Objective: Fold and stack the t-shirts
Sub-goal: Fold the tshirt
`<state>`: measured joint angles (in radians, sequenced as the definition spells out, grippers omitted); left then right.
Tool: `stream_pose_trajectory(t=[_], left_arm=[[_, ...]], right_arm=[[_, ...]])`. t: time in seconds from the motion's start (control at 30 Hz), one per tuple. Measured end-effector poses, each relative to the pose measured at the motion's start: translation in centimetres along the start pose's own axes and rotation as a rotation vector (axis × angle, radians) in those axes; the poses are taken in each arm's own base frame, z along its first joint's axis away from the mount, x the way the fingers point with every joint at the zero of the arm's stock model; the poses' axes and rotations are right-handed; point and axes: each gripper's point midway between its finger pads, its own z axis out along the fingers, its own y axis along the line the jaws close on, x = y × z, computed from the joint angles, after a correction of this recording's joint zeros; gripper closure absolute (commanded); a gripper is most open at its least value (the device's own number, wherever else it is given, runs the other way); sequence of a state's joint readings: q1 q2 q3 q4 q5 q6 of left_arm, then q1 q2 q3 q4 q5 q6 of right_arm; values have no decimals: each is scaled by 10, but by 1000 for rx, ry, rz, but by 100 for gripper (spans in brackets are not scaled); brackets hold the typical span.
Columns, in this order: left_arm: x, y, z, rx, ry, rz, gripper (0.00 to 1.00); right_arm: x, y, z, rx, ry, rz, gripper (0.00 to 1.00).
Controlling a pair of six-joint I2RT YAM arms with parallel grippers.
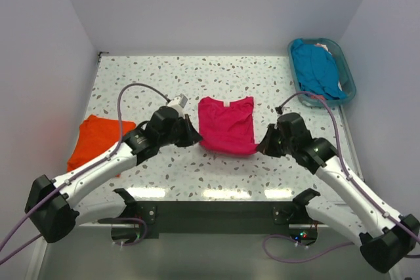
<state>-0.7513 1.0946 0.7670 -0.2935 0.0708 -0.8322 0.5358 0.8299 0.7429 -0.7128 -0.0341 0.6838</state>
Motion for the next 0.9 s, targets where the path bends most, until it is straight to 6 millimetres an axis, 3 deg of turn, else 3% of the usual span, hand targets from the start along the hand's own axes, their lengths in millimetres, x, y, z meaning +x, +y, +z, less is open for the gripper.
stream_pose_trajectory(t=[0.2, 0.43, 0.63, 0.67, 0.7, 0.8, 0.83, 0.9], left_arm=[[-59, 4, 18, -31, -58, -12, 100], [-119, 11, 48, -18, -107, -56, 100], [-165, 39, 102, -40, -116, -96, 100], [-174, 46, 115, -44, -117, -100, 100], [-179, 53, 126, -50, -113, -106, 99], [-191, 85, 165, -59, -100, -121, 59], [-191, 97, 176, -58, -91, -132, 44], [-191, 119, 190, -50, -74, -165, 33]], right_arm=[[-71, 26, 9, 21, -99, -13, 100], [-147, 11, 40, 71, -161, 58, 100], [-199, -3, 105, 94, -123, 93, 100], [-205, -6, 121, 99, -109, 96, 97], [-212, -8, 135, 100, -100, 100, 87], [-229, -20, 181, 104, -69, 112, 65], [-233, -26, 196, 108, -56, 118, 52], [-234, -42, 219, 128, -29, 133, 41]])
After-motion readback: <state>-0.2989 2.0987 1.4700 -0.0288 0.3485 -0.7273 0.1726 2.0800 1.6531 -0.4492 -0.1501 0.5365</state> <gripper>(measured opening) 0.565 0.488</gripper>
